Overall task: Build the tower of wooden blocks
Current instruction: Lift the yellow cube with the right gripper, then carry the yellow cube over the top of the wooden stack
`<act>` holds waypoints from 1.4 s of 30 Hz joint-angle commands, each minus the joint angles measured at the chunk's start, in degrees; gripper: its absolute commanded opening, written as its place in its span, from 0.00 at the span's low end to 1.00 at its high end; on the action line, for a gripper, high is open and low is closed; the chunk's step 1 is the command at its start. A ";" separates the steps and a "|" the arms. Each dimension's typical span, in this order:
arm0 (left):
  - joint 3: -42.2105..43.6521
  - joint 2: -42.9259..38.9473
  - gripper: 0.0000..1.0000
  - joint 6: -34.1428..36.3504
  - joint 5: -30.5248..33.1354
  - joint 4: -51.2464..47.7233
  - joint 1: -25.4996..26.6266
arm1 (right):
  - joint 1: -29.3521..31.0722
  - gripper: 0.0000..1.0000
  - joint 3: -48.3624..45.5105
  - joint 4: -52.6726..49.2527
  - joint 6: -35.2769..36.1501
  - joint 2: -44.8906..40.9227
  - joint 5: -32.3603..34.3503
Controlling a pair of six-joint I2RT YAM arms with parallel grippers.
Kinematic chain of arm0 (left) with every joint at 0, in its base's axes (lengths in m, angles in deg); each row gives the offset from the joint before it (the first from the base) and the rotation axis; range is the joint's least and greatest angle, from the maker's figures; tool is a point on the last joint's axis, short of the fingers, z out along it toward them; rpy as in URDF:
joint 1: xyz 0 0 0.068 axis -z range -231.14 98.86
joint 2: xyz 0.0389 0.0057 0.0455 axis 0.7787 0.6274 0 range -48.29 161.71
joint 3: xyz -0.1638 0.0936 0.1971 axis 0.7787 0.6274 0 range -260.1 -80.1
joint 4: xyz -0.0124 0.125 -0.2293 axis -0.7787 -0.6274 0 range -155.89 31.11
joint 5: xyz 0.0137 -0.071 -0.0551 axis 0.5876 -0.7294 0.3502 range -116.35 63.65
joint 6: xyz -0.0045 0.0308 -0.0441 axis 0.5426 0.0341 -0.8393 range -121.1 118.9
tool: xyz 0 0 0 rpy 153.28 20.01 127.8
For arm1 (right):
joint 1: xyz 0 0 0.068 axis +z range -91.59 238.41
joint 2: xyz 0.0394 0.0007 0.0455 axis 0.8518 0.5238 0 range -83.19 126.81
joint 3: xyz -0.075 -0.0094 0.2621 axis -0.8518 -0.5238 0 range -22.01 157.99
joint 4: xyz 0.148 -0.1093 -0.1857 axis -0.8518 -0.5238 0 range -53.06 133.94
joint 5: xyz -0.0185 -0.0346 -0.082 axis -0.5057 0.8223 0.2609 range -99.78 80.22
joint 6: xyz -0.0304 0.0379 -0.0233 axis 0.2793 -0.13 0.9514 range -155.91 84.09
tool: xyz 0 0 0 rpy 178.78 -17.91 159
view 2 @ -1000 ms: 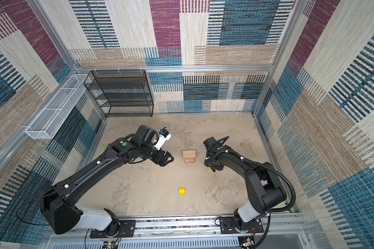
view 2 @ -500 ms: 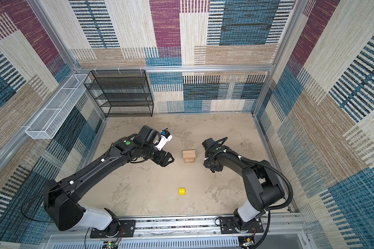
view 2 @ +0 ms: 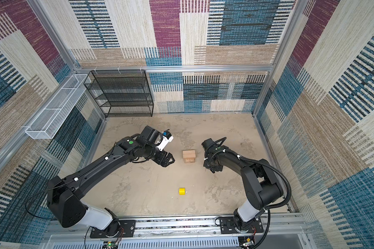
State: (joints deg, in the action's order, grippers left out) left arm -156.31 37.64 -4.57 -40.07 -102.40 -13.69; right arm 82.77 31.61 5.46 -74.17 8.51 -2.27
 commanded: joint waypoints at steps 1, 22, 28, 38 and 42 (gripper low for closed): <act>-0.61 0.37 0.85 0.65 0.44 0.03 -0.10 | -0.01 0.23 0.42 -0.38 1.28 -0.15 0.32; -0.88 0.27 0.85 0.17 4.40 0.09 -0.36 | 0.23 0.00 10.28 -9.75 12.11 -7.34 2.50; -1.13 0.42 0.85 -0.56 4.92 0.11 -0.87 | 2.80 0.00 16.00 -10.21 12.65 -6.94 0.13; -0.59 0.29 0.85 -2.57 4.34 0.32 -4.34 | 9.76 0.00 22.83 -8.35 11.74 0.23 -1.74; -0.53 0.28 0.85 -3.34 3.20 0.38 -5.60 | 11.96 0.00 24.78 -7.61 11.33 3.26 -2.46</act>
State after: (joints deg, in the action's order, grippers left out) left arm -156.85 38.17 -6.12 -35.68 -102.35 -18.87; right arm 93.87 55.26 -3.96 -61.87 10.74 -3.43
